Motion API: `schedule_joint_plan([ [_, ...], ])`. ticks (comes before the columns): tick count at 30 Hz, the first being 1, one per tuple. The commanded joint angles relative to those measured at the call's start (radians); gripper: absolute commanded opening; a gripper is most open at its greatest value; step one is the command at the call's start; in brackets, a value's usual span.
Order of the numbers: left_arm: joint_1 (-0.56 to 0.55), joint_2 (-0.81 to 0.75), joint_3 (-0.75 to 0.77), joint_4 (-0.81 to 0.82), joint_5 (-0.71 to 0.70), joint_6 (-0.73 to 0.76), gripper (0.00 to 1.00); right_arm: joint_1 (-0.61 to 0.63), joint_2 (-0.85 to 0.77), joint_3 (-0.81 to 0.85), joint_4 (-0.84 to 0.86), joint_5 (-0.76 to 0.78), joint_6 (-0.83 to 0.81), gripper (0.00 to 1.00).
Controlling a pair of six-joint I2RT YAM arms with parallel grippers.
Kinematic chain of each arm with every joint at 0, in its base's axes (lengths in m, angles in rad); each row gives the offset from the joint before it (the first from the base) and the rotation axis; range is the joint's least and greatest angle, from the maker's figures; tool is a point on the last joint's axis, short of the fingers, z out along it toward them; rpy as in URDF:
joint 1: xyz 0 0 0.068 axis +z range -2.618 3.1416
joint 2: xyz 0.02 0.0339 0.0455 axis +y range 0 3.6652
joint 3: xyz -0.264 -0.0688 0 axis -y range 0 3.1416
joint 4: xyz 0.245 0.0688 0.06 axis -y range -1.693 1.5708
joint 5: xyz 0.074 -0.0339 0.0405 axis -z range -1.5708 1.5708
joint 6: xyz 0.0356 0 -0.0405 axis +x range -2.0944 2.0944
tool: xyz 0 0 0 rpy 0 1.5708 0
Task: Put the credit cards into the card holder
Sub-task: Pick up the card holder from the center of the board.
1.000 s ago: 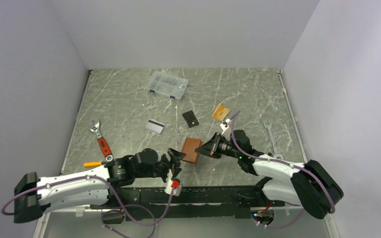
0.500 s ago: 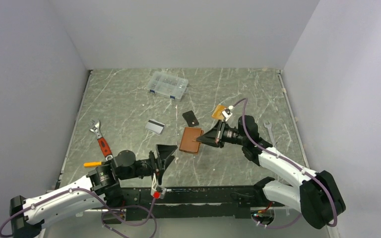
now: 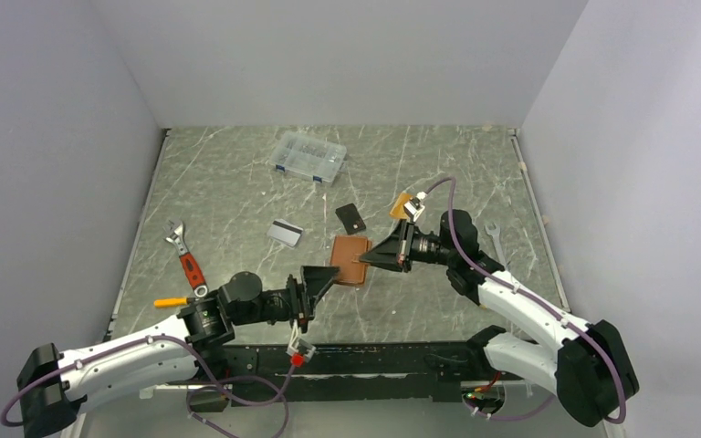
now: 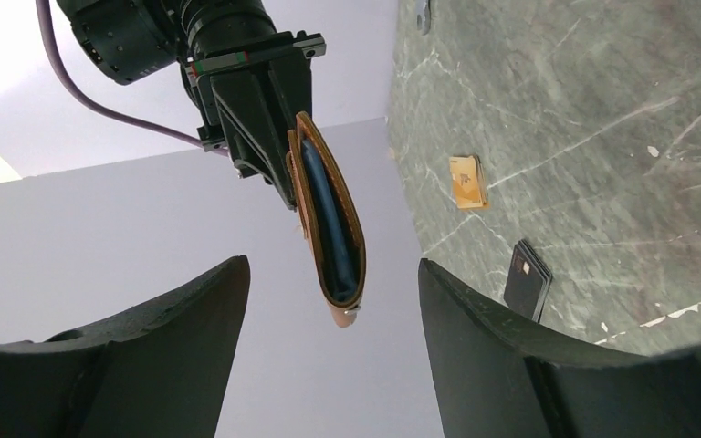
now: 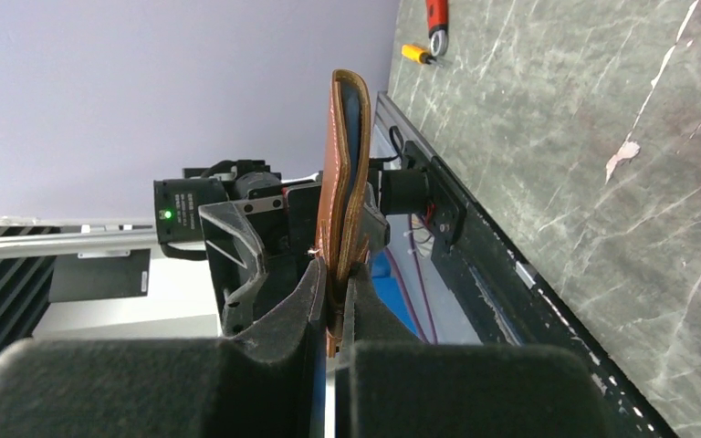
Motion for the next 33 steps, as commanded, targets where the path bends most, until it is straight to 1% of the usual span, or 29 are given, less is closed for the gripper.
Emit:
schedule_joint_plan([
  [1, 0.005, 0.035, 0.05, 0.107, 0.028, 0.03, 0.73, 0.025, -0.018, 0.05, 0.039, -0.016, 0.034, 0.0],
  [5, 0.005, 0.06, 0.072, 0.128, 0.042, 0.028, 0.7, 0.044, -0.004, 0.042, 0.066, -0.009, 0.043, 0.0],
  [8, 0.005, 0.068, 0.103, 0.104, 0.051, 0.003, 0.63, 0.049, 0.007, 0.031, 0.104, -0.007, 0.059, 0.0],
  [11, 0.005, 0.071, 0.126, 0.098, 0.061, -0.024, 0.47, 0.053, 0.021, 0.032, 0.121, -0.003, 0.064, 0.0],
  [15, 0.001, 0.069, 0.161, 0.07, 0.058, -0.069, 0.3, 0.056, 0.048, 0.027, 0.19, 0.015, 0.097, 0.0],
  [17, -0.006, 0.07, 0.189, 0.021, 0.045, -0.101, 0.22, 0.062, 0.067, 0.029, 0.222, 0.015, 0.108, 0.0],
  [19, -0.021, 0.081, 0.238, -0.062, 0.008, -0.174, 0.11, 0.066, 0.076, 0.048, 0.227, 0.014, 0.102, 0.0],
  [20, -0.031, 0.098, 0.273, -0.094, -0.019, -0.236, 0.06, 0.067, 0.077, 0.058, 0.222, 0.013, 0.092, 0.03],
  [21, -0.038, 0.125, 0.329, -0.195, -0.052, -0.3, 0.01, 0.065, 0.074, 0.072, 0.201, 0.011, 0.075, 0.1],
  [22, -0.041, 0.162, 0.391, -0.273, -0.087, -0.4, 0.0, 0.063, 0.071, 0.093, 0.157, 0.012, 0.041, 0.17],
  [24, -0.031, 0.257, 0.561, -0.427, -0.156, -0.651, 0.0, 0.041, 0.061, 0.166, 0.012, 0.002, -0.065, 0.31],
  [26, 0.034, 0.362, 0.775, -0.615, -0.112, -0.9, 0.0, -0.007, 0.052, 0.258, -0.168, -0.012, -0.22, 0.46],
  [27, 0.076, 0.399, 0.839, -0.678, -0.075, -1.003, 0.0, -0.037, 0.044, 0.293, -0.234, -0.016, -0.269, 0.52],
  [28, 0.126, 0.43, 0.88, -0.72, -0.047, -1.092, 0.0, -0.076, 0.033, 0.323, -0.29, -0.018, -0.311, 0.57],
  [29, 0.151, 0.445, 0.914, -0.747, -0.012, -1.163, 0.0, -0.115, 0.021, 0.356, -0.361, -0.022, -0.346, 0.59],
  [31, 0.214, 0.466, 0.961, -0.782, 0.06, -1.287, 0.0, -0.195, -0.005, 0.404, -0.467, -0.006, -0.429, 0.62],
  [33, 0.283, 0.487, 0.989, -0.796, 0.141, -1.407, 0.0, -0.213, -0.027, 0.456, -0.573, 0.067, -0.538, 0.64],
])
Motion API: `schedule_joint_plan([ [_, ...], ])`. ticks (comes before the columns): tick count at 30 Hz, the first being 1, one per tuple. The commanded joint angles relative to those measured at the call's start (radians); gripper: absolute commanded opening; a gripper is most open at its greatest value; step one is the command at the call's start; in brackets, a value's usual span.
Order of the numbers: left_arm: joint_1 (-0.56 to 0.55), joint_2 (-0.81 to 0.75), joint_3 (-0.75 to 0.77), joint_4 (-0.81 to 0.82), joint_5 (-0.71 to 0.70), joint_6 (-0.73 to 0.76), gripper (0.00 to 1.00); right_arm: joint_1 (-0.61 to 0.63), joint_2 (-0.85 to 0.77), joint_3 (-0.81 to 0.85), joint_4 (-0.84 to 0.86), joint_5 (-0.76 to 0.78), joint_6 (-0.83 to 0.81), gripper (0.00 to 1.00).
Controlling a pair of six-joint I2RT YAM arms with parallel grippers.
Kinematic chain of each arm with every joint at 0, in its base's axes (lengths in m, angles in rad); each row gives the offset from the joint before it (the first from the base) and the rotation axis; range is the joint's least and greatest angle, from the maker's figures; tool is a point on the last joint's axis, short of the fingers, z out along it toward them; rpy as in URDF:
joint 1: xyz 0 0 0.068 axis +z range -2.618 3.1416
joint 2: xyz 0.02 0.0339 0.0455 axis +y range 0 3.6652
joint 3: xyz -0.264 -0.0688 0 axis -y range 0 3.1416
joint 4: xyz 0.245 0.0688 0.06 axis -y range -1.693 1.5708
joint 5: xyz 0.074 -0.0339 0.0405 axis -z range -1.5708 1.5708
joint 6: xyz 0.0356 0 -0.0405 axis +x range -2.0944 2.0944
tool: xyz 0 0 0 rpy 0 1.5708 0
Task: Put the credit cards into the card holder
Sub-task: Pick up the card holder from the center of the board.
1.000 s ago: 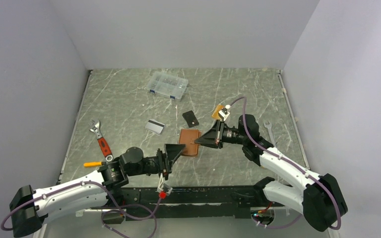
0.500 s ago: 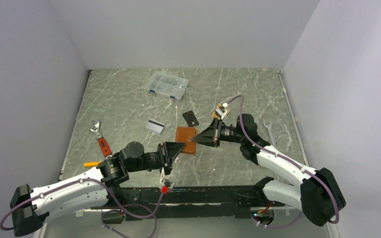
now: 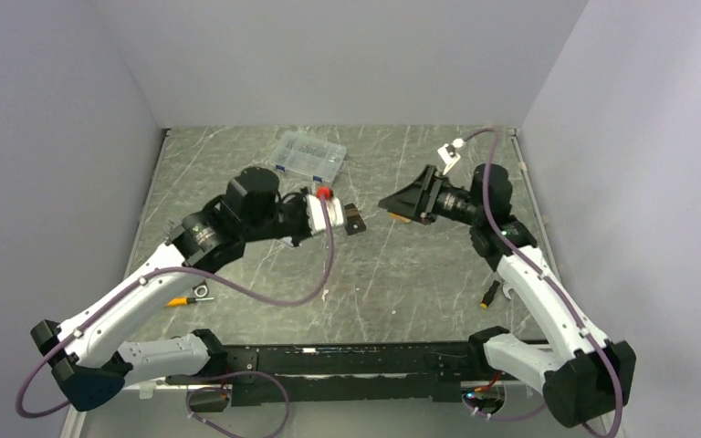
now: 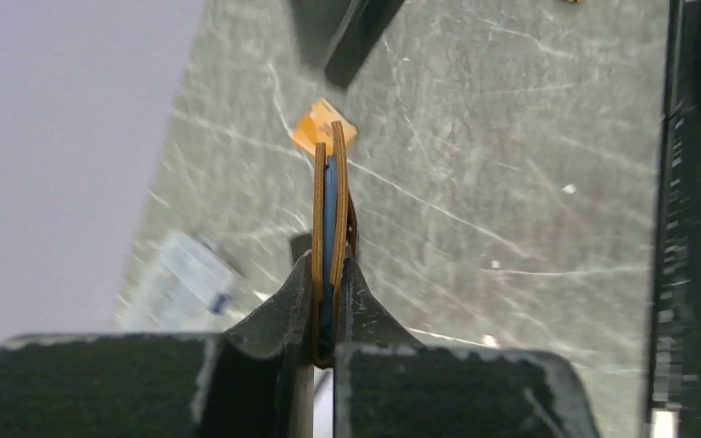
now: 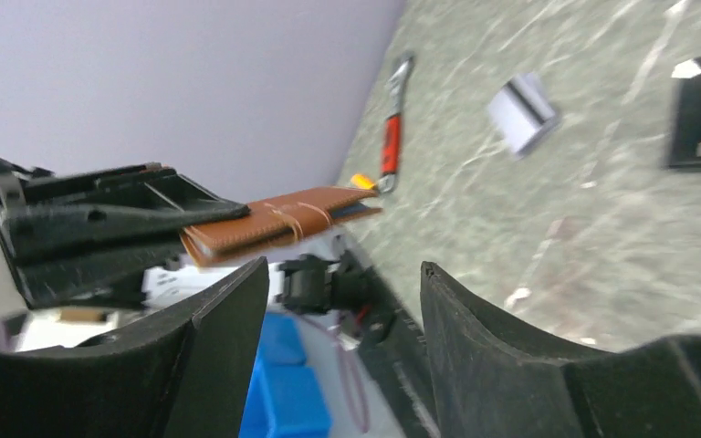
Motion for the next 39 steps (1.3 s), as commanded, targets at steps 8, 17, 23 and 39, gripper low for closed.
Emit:
schedule_joint_plan([
  [8, 0.325, 0.174, 0.199, -0.197, 0.519, -0.814, 0.0, -0.008, -0.194, 0.076, -0.191, 0.081, -0.394, 0.7],
  [17, 0.37, 0.171, 0.231, -0.054, 0.833, -0.961, 0.0, 0.208, -0.255, 0.014, 0.037, 0.125, -0.451, 0.73],
  [23, 0.368, 0.166, 0.272, -0.054, 0.923, -0.954, 0.0, 0.214, -0.158, 0.082, 0.101, 0.095, -0.417, 0.73],
  [39, 0.389, 0.115, 0.258, 0.019, 0.823, -0.99, 0.0, 0.344, -0.139, -0.027, 0.404, 0.065, -0.214, 0.53],
])
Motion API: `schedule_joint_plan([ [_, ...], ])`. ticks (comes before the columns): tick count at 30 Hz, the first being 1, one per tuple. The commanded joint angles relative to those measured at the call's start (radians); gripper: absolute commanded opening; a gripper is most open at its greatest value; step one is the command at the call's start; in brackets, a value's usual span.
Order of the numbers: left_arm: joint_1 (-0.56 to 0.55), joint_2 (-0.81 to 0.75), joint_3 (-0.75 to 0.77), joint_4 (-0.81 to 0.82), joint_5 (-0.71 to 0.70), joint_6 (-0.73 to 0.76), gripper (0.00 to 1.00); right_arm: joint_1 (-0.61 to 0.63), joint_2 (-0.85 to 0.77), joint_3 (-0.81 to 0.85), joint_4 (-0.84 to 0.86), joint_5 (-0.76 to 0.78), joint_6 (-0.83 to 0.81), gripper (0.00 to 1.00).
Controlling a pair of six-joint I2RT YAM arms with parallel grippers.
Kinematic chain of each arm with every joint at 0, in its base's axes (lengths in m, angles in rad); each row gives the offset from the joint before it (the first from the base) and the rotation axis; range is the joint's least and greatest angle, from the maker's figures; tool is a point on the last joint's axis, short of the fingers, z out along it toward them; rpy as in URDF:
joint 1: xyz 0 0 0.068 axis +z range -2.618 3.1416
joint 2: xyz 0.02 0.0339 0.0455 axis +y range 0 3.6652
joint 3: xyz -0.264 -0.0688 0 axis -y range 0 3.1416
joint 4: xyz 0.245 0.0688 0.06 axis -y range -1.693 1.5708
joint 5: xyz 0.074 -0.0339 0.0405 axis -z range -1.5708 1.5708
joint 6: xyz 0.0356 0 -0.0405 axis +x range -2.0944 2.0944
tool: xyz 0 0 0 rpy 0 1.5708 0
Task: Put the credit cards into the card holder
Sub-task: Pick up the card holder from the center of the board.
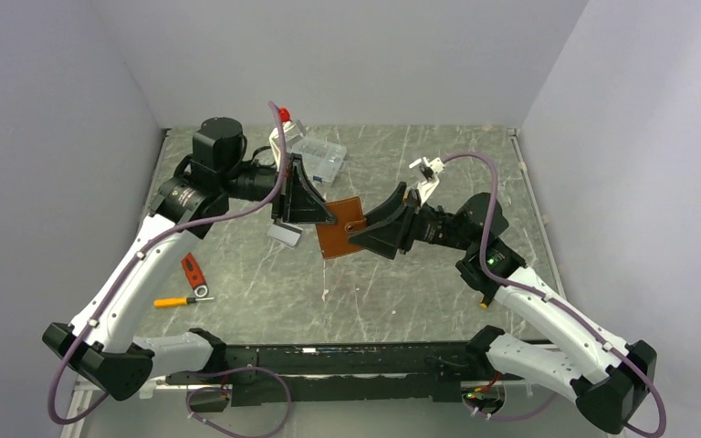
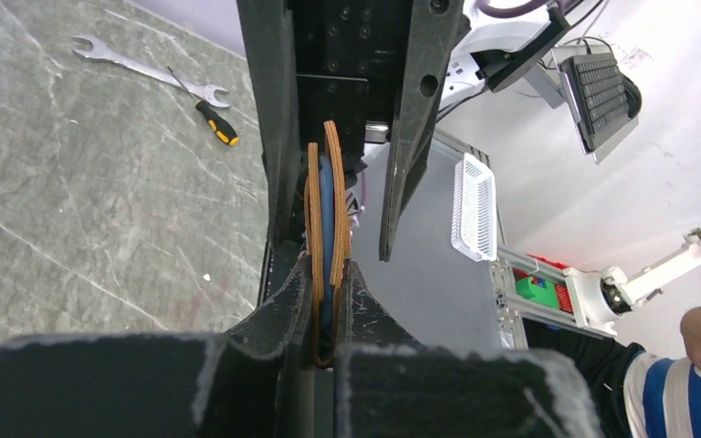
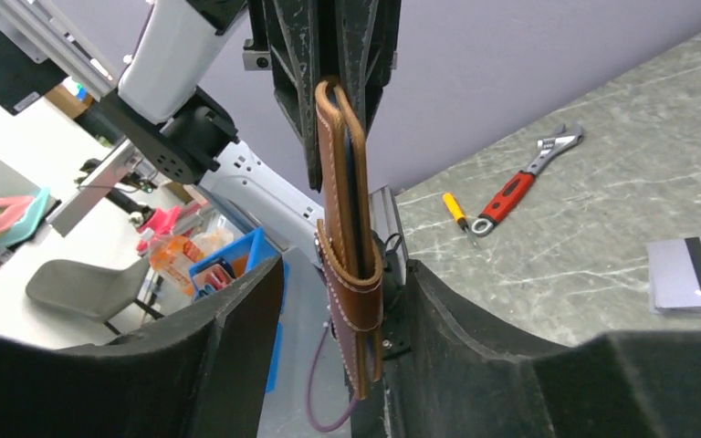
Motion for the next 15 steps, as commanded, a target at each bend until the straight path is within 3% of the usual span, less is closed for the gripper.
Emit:
schedule_joint_plan([
  [1, 0.025, -0.007, 0.03, 0.036, -0.032, -0.012, 0.0, 0.011, -0.012, -0.028, 0.114, 0.001, 0.054, 0.5],
  [4, 0.042, -0.013, 0.029, 0.042, -0.041, -0.016, 0.0, 0.011, -0.027, -0.03, 0.102, 0.025, 0.048, 0.3],
  [7, 0.046, -0.019, 0.022, 0.056, -0.061, -0.027, 0.0, 0.011, -0.029, -0.01, 0.071, 0.061, 0.031, 0.01],
  [8, 0.046, -0.019, 0.019, 0.06, -0.067, -0.032, 0.06, 0.011, -0.029, -0.001, 0.06, 0.074, 0.027, 0.0],
  [12, 0.045, -0.035, -0.013, 0.073, -0.071, -0.055, 0.52, 0.012, -0.045, 0.017, 0.043, 0.139, 0.001, 0.0],
  [15, 0.048, -0.053, -0.045, 0.068, -0.066, -0.057, 0.68, 0.012, -0.071, 0.014, 0.044, 0.198, -0.023, 0.0],
])
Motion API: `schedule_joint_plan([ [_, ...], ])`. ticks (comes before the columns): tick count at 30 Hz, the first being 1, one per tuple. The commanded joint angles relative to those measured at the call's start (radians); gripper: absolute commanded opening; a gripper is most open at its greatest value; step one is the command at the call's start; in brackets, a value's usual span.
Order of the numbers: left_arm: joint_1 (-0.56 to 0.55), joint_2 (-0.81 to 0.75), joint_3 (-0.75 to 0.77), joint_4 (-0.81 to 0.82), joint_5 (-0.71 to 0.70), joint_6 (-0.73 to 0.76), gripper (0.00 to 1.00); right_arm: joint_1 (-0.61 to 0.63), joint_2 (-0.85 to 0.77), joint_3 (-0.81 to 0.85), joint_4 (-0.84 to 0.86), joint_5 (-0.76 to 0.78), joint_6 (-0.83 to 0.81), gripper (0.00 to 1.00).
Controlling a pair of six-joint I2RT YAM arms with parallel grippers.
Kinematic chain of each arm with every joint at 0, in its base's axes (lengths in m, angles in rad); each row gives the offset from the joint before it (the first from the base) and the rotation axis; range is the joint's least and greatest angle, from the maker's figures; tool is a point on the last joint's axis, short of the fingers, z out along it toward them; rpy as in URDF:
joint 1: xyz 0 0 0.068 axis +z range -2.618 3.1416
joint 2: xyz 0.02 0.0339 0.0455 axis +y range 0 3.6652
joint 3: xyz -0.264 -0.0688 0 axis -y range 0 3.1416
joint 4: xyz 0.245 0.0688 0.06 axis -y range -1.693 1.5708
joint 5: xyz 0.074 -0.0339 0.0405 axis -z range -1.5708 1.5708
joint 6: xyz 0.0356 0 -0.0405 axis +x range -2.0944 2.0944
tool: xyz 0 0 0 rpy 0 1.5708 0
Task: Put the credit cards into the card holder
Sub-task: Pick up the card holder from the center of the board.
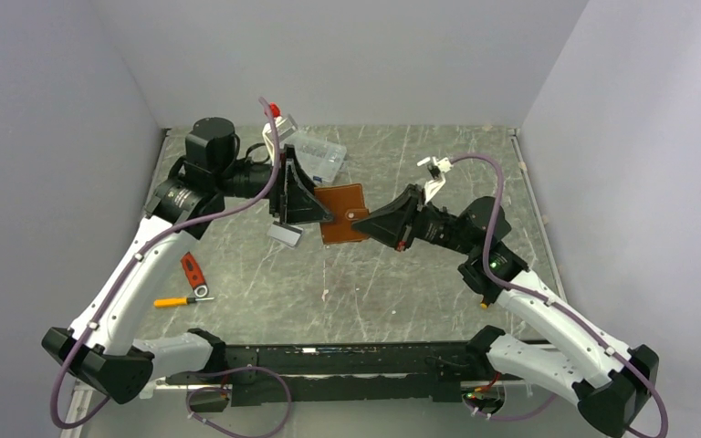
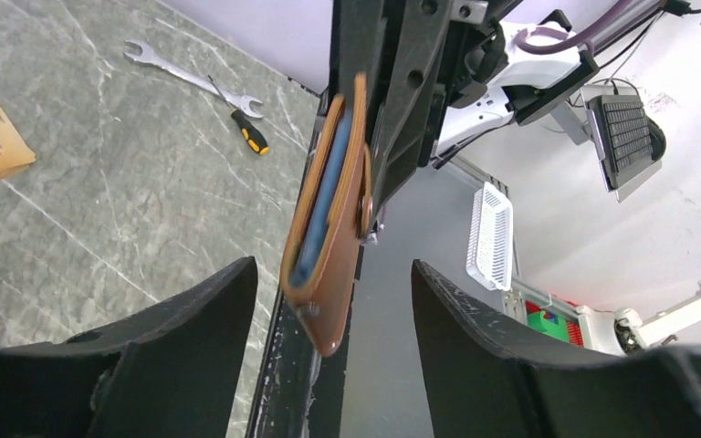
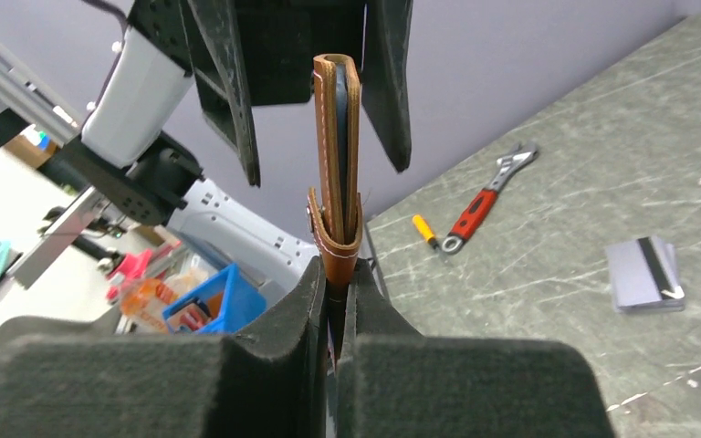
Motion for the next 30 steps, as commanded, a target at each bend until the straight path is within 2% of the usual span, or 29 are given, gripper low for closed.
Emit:
schedule_joint_plan([
  [1, 0.007, -0.05, -0.044, 0.035, -0.007, -0.021, 0.7, 0.002, -0.062, 0.044, 0.044, 0.114, -0.047, 0.0],
  [6, 0.018, -0.088, -0.171, 0.138, 0.016, -0.105, 0.68, 0.002, -0.034, 0.051, 0.108, 0.083, -0.011, 0.0],
  [11, 0.026, -0.085, -0.196, 0.259, 0.041, -0.195, 0.64, 0.009, 0.039, 0.047, 0.186, 0.026, 0.052, 0.0],
  [17, 0.044, -0.084, -0.214, 0.364, 0.054, -0.262, 0.56, 0.029, 0.053, 0.048, 0.187, 0.052, 0.053, 0.0],
  [20, 0.047, -0.093, -0.236, 0.375, 0.045, -0.271, 0.45, 0.034, 0.048, 0.045, 0.184, 0.075, 0.05, 0.0],
  [25, 0.053, -0.095, -0.23, 0.334, 0.005, -0.249, 0.14, 0.054, 0.077, 0.048, 0.183, 0.086, 0.053, 0.01],
  [26, 0.058, -0.096, -0.228, 0.332, 0.0, -0.253, 0.11, 0.057, 0.081, 0.051, 0.169, 0.092, 0.047, 0.08],
  [28, 0.067, -0.097, -0.222, 0.314, -0.02, -0.262, 0.06, 0.057, 0.086, 0.073, 0.09, 0.122, 0.016, 0.33],
  [29, 0.072, -0.098, -0.219, 0.296, -0.038, -0.269, 0.04, 0.058, 0.081, 0.102, 0.003, 0.161, -0.021, 0.48],
  [30, 0.079, -0.098, -0.213, 0.273, -0.065, -0.272, 0.01, 0.058, 0.078, 0.143, -0.163, 0.233, -0.068, 0.61],
])
